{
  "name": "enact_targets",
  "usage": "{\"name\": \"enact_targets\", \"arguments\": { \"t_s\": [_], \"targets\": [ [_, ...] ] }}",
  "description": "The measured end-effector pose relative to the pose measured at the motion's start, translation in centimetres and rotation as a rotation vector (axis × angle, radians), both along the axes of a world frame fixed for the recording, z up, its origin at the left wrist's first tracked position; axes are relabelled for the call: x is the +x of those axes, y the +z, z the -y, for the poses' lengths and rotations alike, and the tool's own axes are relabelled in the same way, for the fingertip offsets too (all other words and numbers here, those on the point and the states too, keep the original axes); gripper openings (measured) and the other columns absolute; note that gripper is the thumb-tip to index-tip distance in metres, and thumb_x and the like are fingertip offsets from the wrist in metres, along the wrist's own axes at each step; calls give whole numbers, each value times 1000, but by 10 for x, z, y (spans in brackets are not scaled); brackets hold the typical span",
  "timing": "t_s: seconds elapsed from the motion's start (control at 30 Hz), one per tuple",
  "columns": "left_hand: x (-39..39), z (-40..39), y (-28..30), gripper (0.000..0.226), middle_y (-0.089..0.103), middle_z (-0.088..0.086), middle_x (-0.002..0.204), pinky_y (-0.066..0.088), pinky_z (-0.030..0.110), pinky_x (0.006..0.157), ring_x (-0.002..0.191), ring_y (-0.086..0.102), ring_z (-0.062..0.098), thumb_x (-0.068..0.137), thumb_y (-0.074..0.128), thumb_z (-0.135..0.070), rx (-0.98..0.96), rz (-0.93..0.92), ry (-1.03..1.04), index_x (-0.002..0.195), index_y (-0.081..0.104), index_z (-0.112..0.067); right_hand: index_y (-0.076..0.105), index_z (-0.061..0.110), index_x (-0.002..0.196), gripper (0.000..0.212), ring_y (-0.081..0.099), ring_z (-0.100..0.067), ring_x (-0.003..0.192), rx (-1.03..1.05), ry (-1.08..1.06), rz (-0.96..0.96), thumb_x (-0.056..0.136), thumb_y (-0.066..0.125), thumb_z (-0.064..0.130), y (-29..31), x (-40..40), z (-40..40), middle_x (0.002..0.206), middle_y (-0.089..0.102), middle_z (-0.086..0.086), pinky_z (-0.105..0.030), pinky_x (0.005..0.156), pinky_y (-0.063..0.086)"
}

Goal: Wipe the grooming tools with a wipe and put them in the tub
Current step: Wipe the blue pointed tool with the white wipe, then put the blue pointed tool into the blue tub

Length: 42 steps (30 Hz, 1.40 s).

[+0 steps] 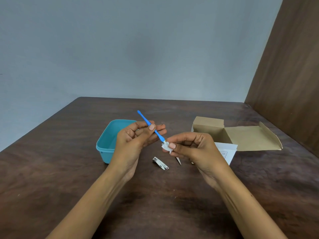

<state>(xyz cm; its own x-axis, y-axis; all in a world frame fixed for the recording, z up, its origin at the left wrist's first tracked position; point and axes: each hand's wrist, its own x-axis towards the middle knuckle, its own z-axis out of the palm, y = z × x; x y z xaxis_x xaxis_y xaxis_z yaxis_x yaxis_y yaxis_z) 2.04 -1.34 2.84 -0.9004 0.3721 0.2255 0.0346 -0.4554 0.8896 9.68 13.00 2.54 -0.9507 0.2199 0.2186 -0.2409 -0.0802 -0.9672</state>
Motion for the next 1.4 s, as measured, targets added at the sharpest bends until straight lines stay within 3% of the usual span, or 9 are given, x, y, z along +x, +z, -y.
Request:
{"name": "enact_targets", "arguments": {
  "t_s": [0.2, 0.37, 0.5, 0.63, 0.83, 0.93, 1.1, 1.4],
  "targets": [
    [-3, 3, 3, 12, 76, 9, 89, 57, 20, 67, 85, 73, 20, 88, 55, -3, 55, 64, -4, 100, 59, -1, 72, 2, 84, 10, 71, -18, 80, 47, 36, -39, 78, 67, -6, 4, 3, -7, 82, 74, -11, -22, 69, 56],
    [-3, 6, 8, 8, 75, 13, 88, 58, 25, 70, 85, 73, 24, 84, 60, -2, 12, 14, 43, 92, 61, -2, 71, 8, 80, 16, 70, -11, 71, 161, -170, -110, 80, 67, -8, -1, -3, -5, 76, 74, 1, -18, 63, 55],
    [-8, 17, 17, 10, 74, 15, 88, 59, 26, 71, 82, 74, 24, 84, 63, -3, -75, -51, 100, 93, 62, 1, 69, 24, 75, 27, 71, -8, 77, 381, -341, -127, 79, 71, -3, -11, -8, 0, 77, 73, 7, -19, 72, 55],
    [-23, 40, 33, 16, 76, 8, 84, 57, 20, 63, 77, 74, 18, 82, 68, -10, -225, -98, 178, 94, 65, 1, 70, 21, 77, 22, 69, -4, 74, 461, -397, -155, 78, 72, -1, -12, -12, 6, 78, 73, 9, -17, 71, 54],
    [-55, 63, 44, 25, 74, 8, 73, 59, 22, 61, 66, 73, 18, 76, 75, -8, -498, -131, 238, 95, 67, 5, 72, 20, 77, 18, 68, -3, 76, 574, -378, -161, 79, 73, 2, -17, -16, 11, 78, 73, 11, -20, 72, 56],
    [-65, 62, 40, 31, 73, 15, 77, 58, 22, 57, 62, 73, 17, 73, 78, -7, -673, -147, 239, 97, 66, 9, 72, 20, 77, 19, 67, 1, 75, 634, -393, -188, 79, 72, 1, -19, -16, 11, 76, 71, 16, -18, 70, 55],
    [-73, 53, 32, 21, 72, 18, 77, 58, 23, 54, 63, 73, 20, 68, 82, -5, -892, -216, 251, 82, 68, -1, 73, 16, 80, 15, 66, 4, 77, 717, -404, -213, 80, 72, 2, -21, -18, 9, 76, 70, 18, -16, 67, 54],
    [-74, 43, 24, 18, 72, 13, 67, 60, 29, 58, 58, 71, 19, 68, 83, -10, -1218, -363, 272, 79, 69, -3, 73, 17, 80, 16, 66, 3, 77, 762, -435, -243, 79, 72, 1, -25, -21, 5, 75, 70, 16, -17, 67, 54]
  ]
}}
